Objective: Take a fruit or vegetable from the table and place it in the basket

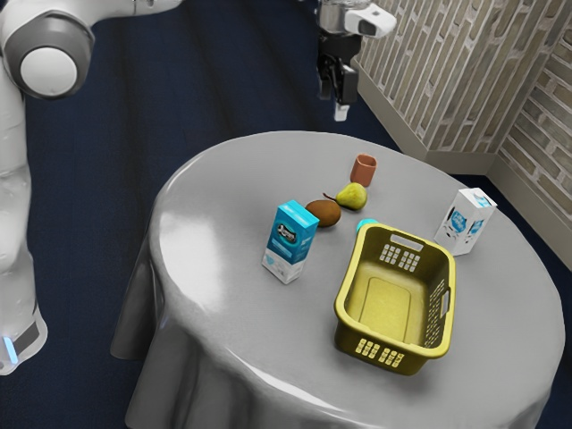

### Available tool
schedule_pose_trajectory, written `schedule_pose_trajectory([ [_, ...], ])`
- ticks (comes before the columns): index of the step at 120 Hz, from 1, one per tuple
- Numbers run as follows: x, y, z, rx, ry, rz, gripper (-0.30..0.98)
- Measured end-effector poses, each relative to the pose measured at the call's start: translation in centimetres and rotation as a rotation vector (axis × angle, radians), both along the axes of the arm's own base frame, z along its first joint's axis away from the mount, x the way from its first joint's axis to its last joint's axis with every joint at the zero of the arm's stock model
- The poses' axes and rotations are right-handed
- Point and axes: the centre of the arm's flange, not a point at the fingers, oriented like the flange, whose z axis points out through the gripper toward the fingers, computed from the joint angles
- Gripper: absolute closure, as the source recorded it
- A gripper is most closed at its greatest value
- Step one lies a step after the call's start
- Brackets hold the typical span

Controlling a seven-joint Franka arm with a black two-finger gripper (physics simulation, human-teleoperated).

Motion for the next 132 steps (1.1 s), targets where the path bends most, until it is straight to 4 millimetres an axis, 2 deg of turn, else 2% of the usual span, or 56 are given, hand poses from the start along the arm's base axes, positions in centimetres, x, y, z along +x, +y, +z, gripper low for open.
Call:
schedule_pose_trajectory([
  [11,0.1,-2.3,0.0,0.002,-0.001,-0.046,0.00],
  [22,0.2,-3.3,0.0,0.002,0.001,-0.069,0.00],
  [32,0.6,-3.0,-0.7,0.004,0.014,-0.065,0.00],
  [40,1.0,-1.4,-1.4,0.006,0.027,-0.039,0.00],
  [48,2.0,1.5,-3.5,0.010,0.053,0.016,0.00],
  [55,2.3,4.3,-4.2,0.027,0.059,0.065,0.00],
  [64,2.9,5.9,-5.7,0.043,0.071,0.095,0.00],
  [90,5.9,5.6,-11.1,0.035,0.106,0.095,0.00],
  [111,6.1,5.5,-16.7,0.019,0.148,0.100,0.00],
  [132,6.3,4.4,-19.3,0.020,0.147,0.087,0.00],
])
